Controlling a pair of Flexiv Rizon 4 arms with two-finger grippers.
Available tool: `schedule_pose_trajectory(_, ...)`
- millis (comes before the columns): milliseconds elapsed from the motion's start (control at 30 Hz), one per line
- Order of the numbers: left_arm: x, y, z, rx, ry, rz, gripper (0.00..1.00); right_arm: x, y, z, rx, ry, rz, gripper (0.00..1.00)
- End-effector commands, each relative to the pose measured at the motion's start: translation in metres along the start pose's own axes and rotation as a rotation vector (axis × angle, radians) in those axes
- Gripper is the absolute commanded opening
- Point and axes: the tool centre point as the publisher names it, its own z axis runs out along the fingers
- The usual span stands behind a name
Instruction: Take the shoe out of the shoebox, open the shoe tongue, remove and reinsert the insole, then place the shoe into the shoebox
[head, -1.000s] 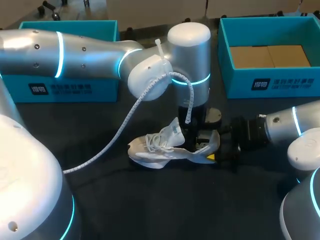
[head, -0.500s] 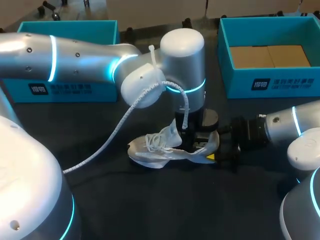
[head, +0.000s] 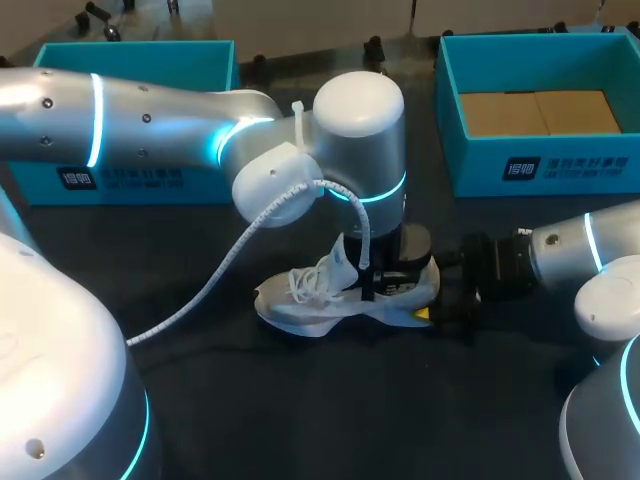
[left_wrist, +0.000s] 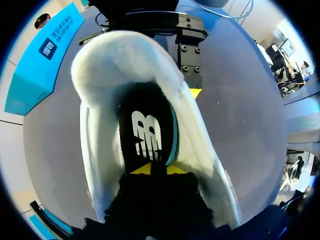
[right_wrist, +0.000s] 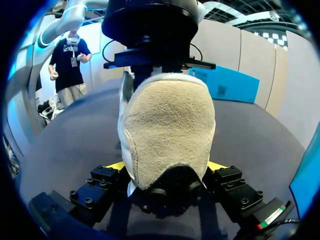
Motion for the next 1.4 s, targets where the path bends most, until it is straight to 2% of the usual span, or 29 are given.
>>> schedule_pose_trajectory(33,-0.004,0.003,0.039,-0.005,0.002,-0.006,0.00,0.000,0.000,0.002,0.002,-0.003,0.000,0.00)
schedule_pose_trajectory(367,0.001,0.012,0.004,0.020,0.049,-0.010,0.00,0.000,0.000,0.002,0.002,-0.003,0.000,0.00)
schedule_pose_trajectory(1000,-0.002,0.032,-0.034,0.076,0.121,-0.051,0.00,0.000,0.000,0.002,0.002,-0.003,0.000,0.00)
schedule_pose_trajectory(1400,-0.002,0.026,-0.061,0.135,0.169,-0.080,0.00,0.000,0.000,0.002,0.002,-0.003,0.000,0.00)
